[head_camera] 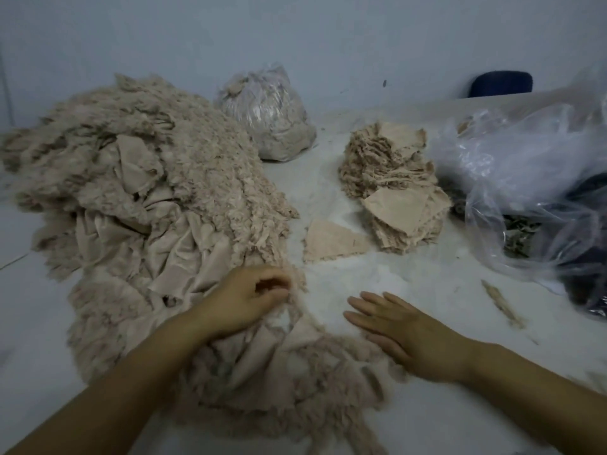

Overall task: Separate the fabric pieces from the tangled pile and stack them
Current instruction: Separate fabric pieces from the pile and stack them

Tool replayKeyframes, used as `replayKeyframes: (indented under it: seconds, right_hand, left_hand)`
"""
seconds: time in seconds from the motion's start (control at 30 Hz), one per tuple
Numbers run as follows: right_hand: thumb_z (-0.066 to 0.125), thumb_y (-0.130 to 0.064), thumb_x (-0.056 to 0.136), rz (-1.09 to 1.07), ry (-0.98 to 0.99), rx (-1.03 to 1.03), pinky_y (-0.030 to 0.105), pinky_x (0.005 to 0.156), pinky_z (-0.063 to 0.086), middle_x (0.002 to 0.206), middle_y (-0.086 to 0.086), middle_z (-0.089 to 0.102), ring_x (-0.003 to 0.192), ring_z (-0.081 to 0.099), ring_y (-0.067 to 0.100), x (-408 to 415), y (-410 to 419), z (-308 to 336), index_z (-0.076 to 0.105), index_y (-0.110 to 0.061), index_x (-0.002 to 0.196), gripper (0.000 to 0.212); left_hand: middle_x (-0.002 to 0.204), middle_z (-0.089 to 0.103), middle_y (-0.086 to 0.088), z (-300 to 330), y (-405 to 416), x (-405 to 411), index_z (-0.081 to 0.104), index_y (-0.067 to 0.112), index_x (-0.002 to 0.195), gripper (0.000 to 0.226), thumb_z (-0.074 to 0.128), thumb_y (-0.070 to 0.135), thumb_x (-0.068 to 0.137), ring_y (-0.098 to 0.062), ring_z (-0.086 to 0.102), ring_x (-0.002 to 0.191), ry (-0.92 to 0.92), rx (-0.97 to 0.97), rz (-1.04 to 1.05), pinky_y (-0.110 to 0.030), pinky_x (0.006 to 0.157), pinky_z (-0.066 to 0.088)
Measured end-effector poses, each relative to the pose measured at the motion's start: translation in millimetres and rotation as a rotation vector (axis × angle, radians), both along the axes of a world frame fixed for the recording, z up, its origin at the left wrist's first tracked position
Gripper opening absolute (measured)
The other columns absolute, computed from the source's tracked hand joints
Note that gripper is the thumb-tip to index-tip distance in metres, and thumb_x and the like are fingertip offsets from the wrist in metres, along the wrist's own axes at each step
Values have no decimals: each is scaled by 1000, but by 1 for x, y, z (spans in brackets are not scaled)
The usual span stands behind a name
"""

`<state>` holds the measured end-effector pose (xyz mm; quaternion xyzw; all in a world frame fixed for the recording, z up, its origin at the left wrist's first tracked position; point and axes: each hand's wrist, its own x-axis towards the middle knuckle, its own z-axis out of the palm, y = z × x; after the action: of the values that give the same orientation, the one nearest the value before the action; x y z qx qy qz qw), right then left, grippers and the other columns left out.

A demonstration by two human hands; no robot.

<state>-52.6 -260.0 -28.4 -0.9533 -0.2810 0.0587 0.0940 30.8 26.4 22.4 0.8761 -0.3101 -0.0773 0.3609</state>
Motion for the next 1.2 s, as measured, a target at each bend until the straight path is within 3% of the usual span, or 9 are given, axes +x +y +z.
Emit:
replayKeyframes:
  seconds: [0.1,0.17,0.23,0.3,0.5,0.93,1.07,1.13,1.2]
  right_hand:
    - [48,-15,96,-199,28,298,25,115,27,139,-10,51,132,43,7,0,6,24,66,-22,123,33]
    - [53,-19,91,-281,26,465,20,98,43,117,-8,66,109,59,8,12,41,36,71,-19,110,26]
    - [62,-41,90,-287,142,566,11,78,43,102,-11,67,91,59,3,21,84,39,70,-24,105,24]
    - [68,-43,84,-251,211,600,18,63,39,77,-7,59,69,52,4,23,113,32,66,-21,84,23]
    - [66,-47,78,-314,279,770,16,48,32,45,-11,41,43,38,2,5,89,32,39,-18,54,47]
    - [56,-49,85,-196,414,576,22,56,34,52,-4,37,47,33,7,-13,16,37,40,-15,56,48]
    - [69,-57,78,-136,610,192,28,57,33,57,-2,39,52,34,11,0,11,57,47,-21,54,49]
    - [70,-63,72,-147,634,143,24,65,39,68,-12,50,60,45,5,7,16,68,62,-34,71,31]
    - [63,-72,68,-288,491,315,15,77,42,92,-22,58,82,55,-4,17,32,72,65,-43,106,48]
  left_hand:
    - [116,52,29,0,17,-9,63,34,116,48,68,57,73,12,47,110,89,382,-211,-6,94,36]
    - [112,56,14,-5,16,-12,68,23,108,39,68,48,79,0,50,107,-16,487,-243,-19,95,40]
    - [90,61,7,-3,11,-17,67,20,89,9,63,28,89,0,54,83,-6,319,-171,-26,79,45]
    - [73,53,9,-1,10,-20,55,25,79,16,55,21,94,3,49,66,50,170,-96,-22,65,39]
    - [72,41,0,-4,13,-20,42,18,75,23,47,15,97,-11,38,66,82,17,40,-26,63,31]
    - [70,35,0,3,17,4,38,14,73,26,44,5,97,-12,33,65,131,-93,103,-19,58,29]
    - [71,36,0,15,5,8,40,12,75,23,44,5,97,-8,33,65,138,-160,91,-16,58,30]
    - [70,38,2,19,-1,11,41,15,74,25,44,6,97,-3,34,61,138,-132,59,-13,57,31]
    - [69,38,4,20,-7,13,41,17,73,27,44,8,98,1,33,57,158,-118,10,-14,56,31]
